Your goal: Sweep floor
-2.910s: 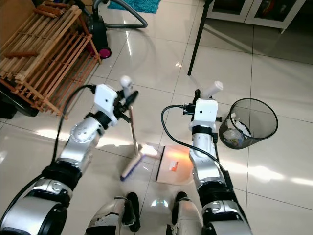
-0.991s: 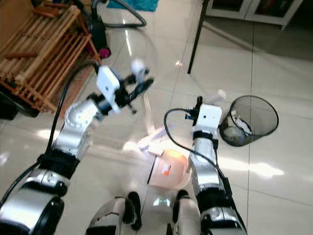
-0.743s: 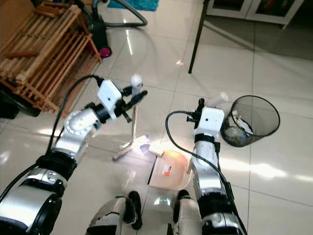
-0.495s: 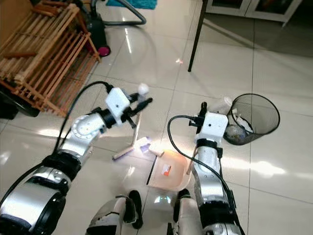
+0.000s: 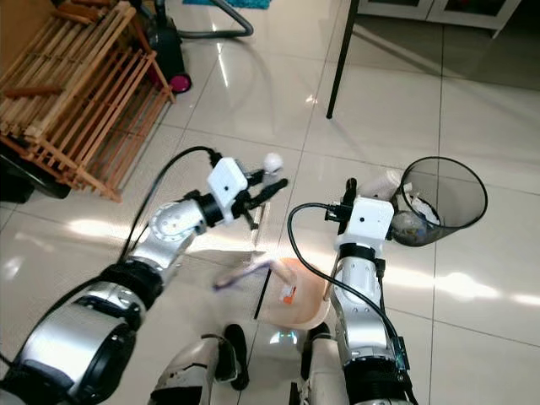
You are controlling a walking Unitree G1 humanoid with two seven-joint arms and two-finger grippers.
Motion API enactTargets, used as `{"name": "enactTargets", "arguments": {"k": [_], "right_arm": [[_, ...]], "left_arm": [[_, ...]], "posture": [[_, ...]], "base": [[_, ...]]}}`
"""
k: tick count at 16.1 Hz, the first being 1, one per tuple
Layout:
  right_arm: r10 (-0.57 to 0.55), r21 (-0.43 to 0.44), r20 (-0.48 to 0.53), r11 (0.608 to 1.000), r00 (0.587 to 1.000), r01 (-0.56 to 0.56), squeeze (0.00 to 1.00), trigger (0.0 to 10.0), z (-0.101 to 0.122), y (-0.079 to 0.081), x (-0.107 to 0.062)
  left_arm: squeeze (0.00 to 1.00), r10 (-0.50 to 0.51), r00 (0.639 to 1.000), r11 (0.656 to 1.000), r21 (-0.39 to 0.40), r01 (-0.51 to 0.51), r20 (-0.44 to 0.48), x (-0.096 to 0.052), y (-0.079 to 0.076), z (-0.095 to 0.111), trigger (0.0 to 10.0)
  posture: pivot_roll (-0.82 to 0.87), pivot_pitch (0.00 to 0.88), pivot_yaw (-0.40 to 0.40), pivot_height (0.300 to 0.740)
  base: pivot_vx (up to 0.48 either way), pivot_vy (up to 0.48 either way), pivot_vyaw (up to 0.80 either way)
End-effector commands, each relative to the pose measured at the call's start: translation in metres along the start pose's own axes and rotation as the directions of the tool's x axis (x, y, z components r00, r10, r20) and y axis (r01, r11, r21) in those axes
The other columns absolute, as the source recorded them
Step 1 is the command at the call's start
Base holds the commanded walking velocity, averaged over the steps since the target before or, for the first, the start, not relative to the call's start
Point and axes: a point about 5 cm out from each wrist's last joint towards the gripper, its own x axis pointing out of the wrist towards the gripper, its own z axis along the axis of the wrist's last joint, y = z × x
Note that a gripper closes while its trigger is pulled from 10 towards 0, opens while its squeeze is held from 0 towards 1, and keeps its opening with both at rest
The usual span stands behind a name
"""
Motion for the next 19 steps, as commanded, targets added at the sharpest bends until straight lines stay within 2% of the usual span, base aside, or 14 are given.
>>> {"name": "enactTargets", "arguments": {"k": [1,4,7,9,11,12,13,14,16,18,19], "right_arm": [[0.015,0.003,-0.054,1.0,0.998,-0.015,0.0,10.0,-0.008,0.003,-0.006],[0.012,0.003,-0.061,1.0,0.998,-0.012,0.0,10.0,-0.008,0.004,-0.002],[0.009,0.005,-0.062,1.0,0.998,-0.008,0.0,10.0,-0.009,0.003,0.0],[0.008,0.005,-0.063,1.0,0.998,-0.008,0.0,10.0,-0.009,0.002,0.003],[0.002,0.006,-0.056,1.0,0.998,-0.002,0.0,10.0,-0.008,0.0,0.009],[-0.02,0.017,-0.042,1.0,0.999,0.02,0.0,10.0,-0.005,-0.006,0.016],[-0.03,0.021,-0.038,0.999,0.999,0.03,0.0,10.0,-0.004,-0.01,0.02],[-0.034,0.024,-0.038,0.999,0.999,0.035,0.0,10.0,-0.004,-0.011,0.021],[-0.053,0.047,-0.036,0.997,0.998,0.055,0.0,10.0,-0.001,-0.017,0.029],[-0.066,0.073,-0.038,0.995,0.997,0.069,0.0,10.0,0.002,-0.02,0.034],[-0.077,0.092,-0.029,0.993,0.997,0.079,0.0,10.0,0.007,-0.023,0.038]], "left_arm": [[0.0,-0.024,0.999,1.0,-0.018,0.025,0.041,0.003,-0.001,0.005,10.0],[0.0,-0.094,0.988,0.995,-0.033,0.099,0.121,0.011,-0.011,0.014,10.0],[0.0,-0.105,0.978,0.991,-0.061,0.118,0.18,0.017,-0.015,0.022,10.0],[0.0,-0.116,0.974,0.989,-0.068,0.132,0.194,0.02,-0.017,0.025,10.0],[0.0,-0.114,0.978,0.992,-0.032,0.122,0.177,0.016,-0.011,0.026,10.0],[0.0,-0.05,0.981,0.999,0.014,0.049,0.188,0.007,0.012,0.036,10.0],[0.0,-0.015,0.98,0.999,0.044,0.007,0.198,0.001,0.025,0.044,10.0],[0.0,-0.002,0.98,0.998,0.061,-0.01,0.2,-0.001,0.031,0.047,10.0],[0.0,0.1,0.975,0.991,0.07,-0.116,0.196,-0.02,0.06,0.058,10.0],[0.0,0.167,0.972,0.981,0.069,-0.181,0.166,-0.034,0.072,0.056,10.0],[0.0,0.276,0.953,0.956,0.064,-0.286,0.127,-0.053,0.084,0.051,10.0]], "posture": [[0.0,0.341,0.133,0.74],[0.01,0.324,0.135,0.74],[0.01,0.298,0.133,0.74],[0.01,0.278,0.133,0.74],[0.02,0.254,0.133,0.74],[0.02,0.217,0.128,0.74],[0.03,0.205,0.127,0.74],[0.03,0.202,0.126,0.74],[0.03,0.167,0.125,0.74],[0.03,0.149,0.126,0.74],[0.02,0.119,0.125,0.74]], "base": [[0.0,0.0,0.0],[0.0,0.0,0.0],[0.0,0.0,0.0],[0.0,0.0,0.0],[0.0,0.0,0.0],[0.0,0.0,0.0],[0.0,0.0,0.0],[0.0,0.0,0.0],[0.0,0.0,0.0],[0.0,0.0,0.0],[0.0,0.0,0.0]]}}
